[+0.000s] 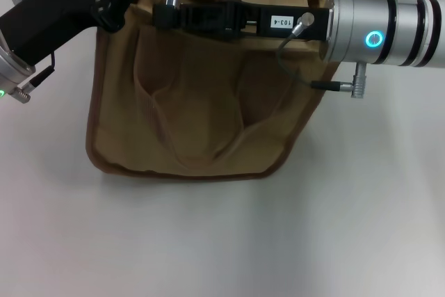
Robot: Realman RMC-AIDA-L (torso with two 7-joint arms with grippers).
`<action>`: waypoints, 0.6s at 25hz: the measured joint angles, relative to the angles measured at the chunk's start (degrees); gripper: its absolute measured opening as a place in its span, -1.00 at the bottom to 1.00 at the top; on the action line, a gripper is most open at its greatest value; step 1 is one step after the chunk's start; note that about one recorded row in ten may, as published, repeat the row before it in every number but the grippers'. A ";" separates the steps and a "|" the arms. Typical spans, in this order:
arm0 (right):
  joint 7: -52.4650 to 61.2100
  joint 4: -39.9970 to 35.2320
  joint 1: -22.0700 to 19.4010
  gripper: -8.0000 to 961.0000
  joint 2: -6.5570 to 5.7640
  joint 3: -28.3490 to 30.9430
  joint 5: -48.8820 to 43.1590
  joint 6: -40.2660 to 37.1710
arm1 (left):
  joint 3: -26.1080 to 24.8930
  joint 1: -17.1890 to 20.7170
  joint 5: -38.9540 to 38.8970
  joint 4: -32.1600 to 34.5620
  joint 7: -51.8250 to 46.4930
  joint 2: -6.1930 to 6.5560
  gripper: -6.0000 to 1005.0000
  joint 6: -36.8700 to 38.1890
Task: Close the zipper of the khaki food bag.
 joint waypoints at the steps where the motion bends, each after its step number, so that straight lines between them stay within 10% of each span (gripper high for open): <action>1: -0.04 0.01 -0.06 -0.78 0.00 0.08 0.00 0.17 | 0.00 0.00 0.00 0.00 0.00 0.00 -0.94 0.00; 15: -2.22 -0.21 -0.52 -0.93 -0.06 0.52 0.00 1.13 | 0.00 0.11 0.13 -0.11 0.00 0.00 -0.94 -0.03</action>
